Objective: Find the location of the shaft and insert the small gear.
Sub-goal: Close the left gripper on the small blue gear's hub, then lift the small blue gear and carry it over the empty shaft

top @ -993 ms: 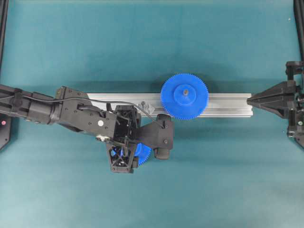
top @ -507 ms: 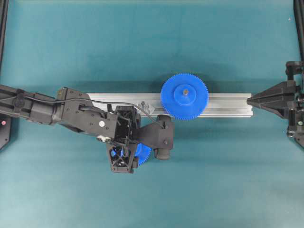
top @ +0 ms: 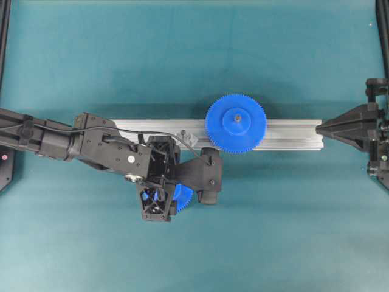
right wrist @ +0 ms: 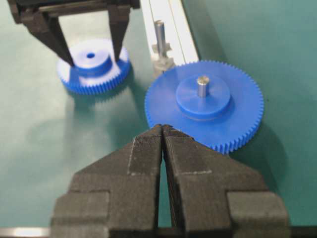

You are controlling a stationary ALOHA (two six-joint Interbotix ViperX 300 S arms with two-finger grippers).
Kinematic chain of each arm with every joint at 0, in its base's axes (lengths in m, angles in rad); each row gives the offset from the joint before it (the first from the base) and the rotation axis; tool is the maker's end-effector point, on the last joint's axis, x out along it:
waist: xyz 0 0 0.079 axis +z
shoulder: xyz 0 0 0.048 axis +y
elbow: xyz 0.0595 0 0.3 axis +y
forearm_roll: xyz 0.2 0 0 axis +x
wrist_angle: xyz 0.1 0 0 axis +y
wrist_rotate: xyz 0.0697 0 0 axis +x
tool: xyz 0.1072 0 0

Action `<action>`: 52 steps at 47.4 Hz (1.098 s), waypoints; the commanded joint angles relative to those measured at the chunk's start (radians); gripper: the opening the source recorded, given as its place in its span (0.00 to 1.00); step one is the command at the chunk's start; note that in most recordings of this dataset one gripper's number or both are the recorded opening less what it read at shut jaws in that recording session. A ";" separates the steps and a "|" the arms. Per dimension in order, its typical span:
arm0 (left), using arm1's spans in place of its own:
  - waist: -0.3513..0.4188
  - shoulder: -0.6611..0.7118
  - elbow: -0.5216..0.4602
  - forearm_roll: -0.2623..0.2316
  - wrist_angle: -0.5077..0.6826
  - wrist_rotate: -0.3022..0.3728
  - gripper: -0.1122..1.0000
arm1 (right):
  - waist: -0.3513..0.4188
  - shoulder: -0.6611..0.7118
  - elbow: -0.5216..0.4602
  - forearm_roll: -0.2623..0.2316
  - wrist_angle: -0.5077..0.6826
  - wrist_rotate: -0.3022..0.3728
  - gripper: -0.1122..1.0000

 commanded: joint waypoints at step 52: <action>-0.003 -0.018 -0.072 0.008 0.072 0.020 0.67 | -0.015 0.006 -0.006 0.002 -0.008 0.009 0.14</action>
